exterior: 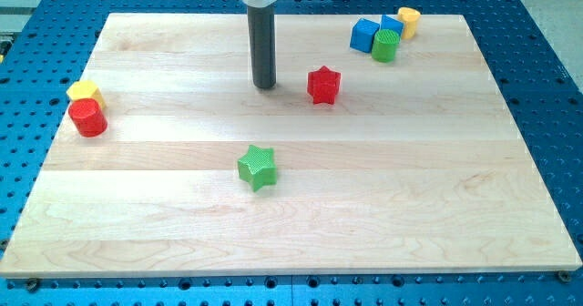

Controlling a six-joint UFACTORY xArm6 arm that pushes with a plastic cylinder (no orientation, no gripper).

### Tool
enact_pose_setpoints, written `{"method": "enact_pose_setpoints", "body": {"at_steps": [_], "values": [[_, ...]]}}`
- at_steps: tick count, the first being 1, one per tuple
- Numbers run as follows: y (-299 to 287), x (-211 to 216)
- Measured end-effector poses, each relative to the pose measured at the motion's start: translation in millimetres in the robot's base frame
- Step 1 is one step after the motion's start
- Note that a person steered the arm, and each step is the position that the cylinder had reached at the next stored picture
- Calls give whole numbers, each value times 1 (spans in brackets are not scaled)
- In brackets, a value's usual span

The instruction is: Push the red star to the bottom side of the green circle

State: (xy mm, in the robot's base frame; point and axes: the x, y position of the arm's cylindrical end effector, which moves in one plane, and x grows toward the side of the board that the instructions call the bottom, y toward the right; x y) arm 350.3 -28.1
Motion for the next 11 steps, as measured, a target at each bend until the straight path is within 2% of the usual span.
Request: {"method": "enact_pose_setpoints", "body": {"at_steps": [1, 2, 3, 4, 5, 6, 7, 8, 9, 10, 11], "values": [[42, -20], [52, -24], [19, -11], [14, 22], [55, 49], [124, 30], [136, 23], [99, 47], [111, 3], [141, -20], [134, 43]]}}
